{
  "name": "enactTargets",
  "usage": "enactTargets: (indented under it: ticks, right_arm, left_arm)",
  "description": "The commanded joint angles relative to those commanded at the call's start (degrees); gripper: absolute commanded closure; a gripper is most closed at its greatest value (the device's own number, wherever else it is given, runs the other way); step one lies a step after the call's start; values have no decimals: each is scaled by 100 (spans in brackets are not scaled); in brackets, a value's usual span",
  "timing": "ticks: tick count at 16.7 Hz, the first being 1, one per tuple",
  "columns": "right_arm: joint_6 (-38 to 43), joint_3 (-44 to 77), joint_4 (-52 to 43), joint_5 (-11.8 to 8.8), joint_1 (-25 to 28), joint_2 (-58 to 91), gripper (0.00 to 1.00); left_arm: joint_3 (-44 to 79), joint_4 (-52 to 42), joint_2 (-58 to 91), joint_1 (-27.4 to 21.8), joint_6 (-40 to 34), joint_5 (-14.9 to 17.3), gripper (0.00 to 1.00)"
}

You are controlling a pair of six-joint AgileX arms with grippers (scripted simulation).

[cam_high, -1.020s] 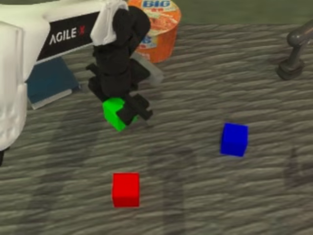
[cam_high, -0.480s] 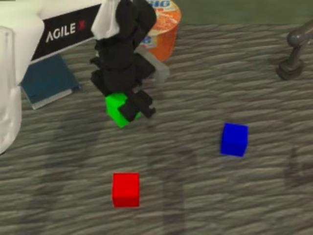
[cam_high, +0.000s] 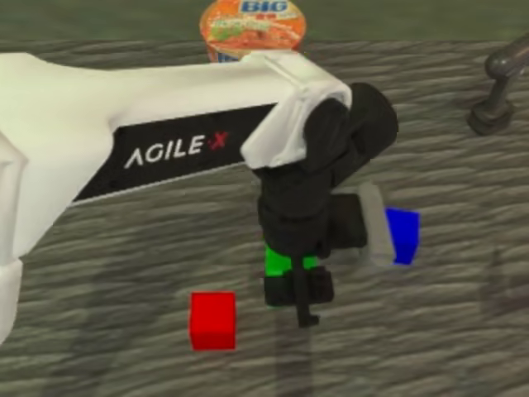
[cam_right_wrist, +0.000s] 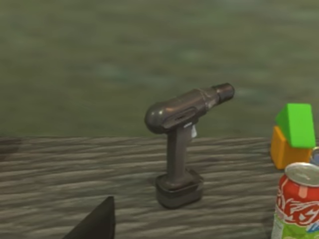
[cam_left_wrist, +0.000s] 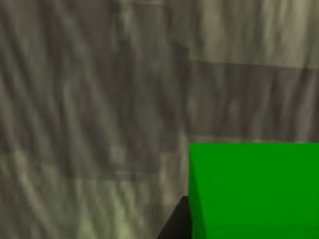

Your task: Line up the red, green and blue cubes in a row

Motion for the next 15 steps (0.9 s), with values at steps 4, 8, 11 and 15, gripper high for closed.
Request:
enactTargets:
  ticks: [4, 8, 11, 15]
  right_arm:
    - [0, 0, 0, 0, 0, 0, 0]
    - [0, 0, 0, 0, 0, 0, 0]
    - [0, 0, 0, 0, 0, 0, 0]
    - [0, 0, 0, 0, 0, 0, 0]
  left_arm:
    - [-144, 42, -138, -152, 135, -1, 100]
    - [-283, 262, -41, -133, 133, -3, 100]
    - [-646, 837, 172, -145, 145, 7, 100]
    - [-1003, 1432, 391, -147, 146, 3, 100]
